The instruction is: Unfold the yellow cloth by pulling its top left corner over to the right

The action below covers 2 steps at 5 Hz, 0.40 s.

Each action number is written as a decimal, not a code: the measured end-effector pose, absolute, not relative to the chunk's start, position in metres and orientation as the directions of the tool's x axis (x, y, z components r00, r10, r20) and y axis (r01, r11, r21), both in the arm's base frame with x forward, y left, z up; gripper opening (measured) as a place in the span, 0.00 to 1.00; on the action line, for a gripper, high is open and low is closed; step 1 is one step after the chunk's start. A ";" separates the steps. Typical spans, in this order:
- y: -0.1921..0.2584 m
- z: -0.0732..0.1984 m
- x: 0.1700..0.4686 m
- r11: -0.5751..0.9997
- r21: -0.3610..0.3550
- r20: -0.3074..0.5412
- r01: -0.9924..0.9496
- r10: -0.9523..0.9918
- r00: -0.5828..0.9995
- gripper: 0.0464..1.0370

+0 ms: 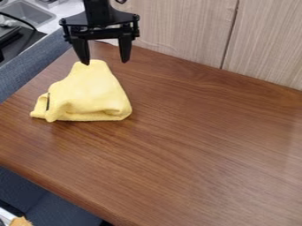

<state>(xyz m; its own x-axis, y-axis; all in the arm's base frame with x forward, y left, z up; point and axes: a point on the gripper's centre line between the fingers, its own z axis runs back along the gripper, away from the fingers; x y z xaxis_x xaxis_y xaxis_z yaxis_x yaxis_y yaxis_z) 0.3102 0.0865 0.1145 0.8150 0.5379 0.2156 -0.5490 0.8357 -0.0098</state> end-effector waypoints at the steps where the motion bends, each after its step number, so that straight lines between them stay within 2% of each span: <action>1: 0.086 0.105 0.308 0.836 -0.002 0.190 -0.548 0.539 0.821 0.96; 2: 0.109 0.102 0.291 0.801 0.007 0.190 -0.599 0.587 0.787 0.96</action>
